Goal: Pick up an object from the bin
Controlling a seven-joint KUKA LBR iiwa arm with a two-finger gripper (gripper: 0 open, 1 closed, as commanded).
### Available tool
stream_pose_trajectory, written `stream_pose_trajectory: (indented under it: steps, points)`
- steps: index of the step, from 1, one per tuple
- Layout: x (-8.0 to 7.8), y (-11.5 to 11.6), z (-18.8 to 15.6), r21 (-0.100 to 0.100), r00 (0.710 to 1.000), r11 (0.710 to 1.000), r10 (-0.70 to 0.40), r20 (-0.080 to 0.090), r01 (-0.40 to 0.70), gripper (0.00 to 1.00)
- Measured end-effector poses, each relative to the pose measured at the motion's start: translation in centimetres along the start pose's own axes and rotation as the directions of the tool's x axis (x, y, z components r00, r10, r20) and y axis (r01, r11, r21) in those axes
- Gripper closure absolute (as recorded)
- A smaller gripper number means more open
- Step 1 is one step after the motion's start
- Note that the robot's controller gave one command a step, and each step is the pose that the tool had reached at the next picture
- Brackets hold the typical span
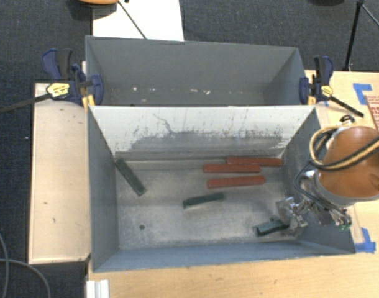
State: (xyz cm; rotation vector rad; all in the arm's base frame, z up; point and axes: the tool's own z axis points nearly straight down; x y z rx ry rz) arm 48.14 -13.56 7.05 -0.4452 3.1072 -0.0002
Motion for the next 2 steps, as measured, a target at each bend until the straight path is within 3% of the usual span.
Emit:
stream_pose_trajectory:
  steps: [1,2]
  points:
    - [0.0,0.0,0.0,0.000,1.000,1.000,-0.001,0.000,0.001,1.00]
    - [-1.7,-0.1,-15.5,0.001,1.000,1.000,-0.013,0.001,0.013,1.00]
